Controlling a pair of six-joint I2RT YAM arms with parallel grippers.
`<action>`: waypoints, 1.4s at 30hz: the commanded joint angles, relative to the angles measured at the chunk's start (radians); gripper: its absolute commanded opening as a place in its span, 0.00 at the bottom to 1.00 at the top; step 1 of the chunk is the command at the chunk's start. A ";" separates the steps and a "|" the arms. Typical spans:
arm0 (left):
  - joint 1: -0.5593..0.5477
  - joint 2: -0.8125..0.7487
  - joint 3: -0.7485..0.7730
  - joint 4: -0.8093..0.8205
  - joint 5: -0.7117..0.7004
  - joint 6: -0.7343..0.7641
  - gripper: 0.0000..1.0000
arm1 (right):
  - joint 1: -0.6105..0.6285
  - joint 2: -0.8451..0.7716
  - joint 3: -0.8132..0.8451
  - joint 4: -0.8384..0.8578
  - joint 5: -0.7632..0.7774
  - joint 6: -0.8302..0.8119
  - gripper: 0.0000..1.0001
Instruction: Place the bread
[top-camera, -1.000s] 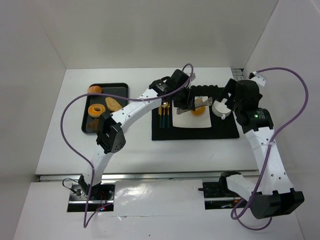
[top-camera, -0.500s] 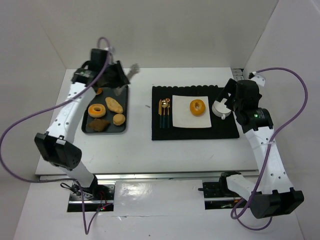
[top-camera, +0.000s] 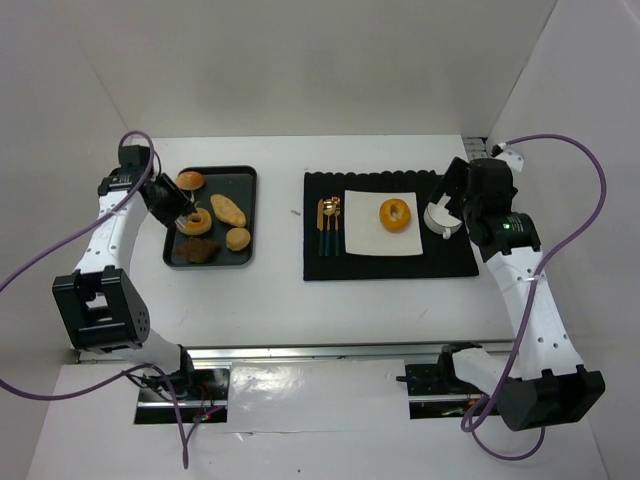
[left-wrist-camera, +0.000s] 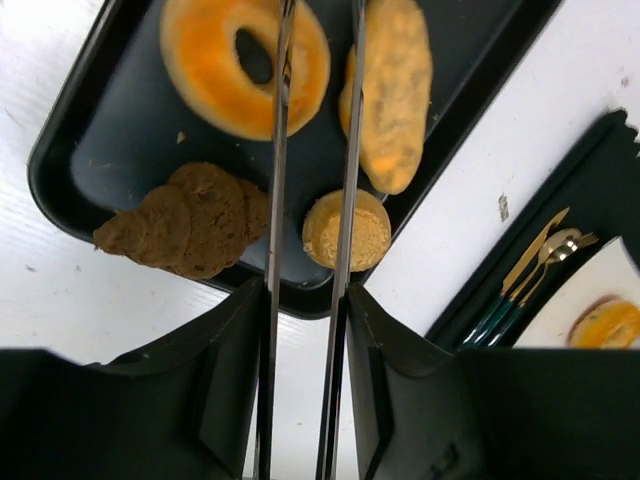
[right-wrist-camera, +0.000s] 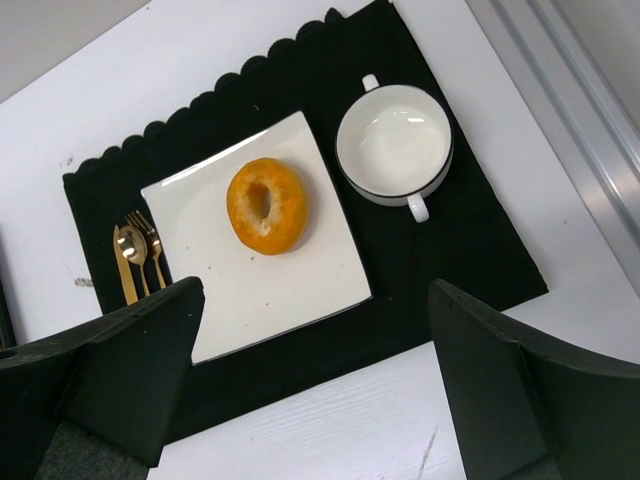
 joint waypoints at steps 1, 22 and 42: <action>0.037 -0.062 -0.061 0.164 0.055 -0.111 0.49 | -0.008 0.008 -0.013 0.061 -0.014 0.009 1.00; 0.120 0.144 0.013 0.277 0.110 -0.130 0.61 | -0.008 0.088 0.016 0.070 -0.013 0.018 1.00; 0.120 0.194 0.033 0.343 0.150 -0.111 0.40 | -0.008 0.134 0.004 0.107 -0.069 0.018 1.00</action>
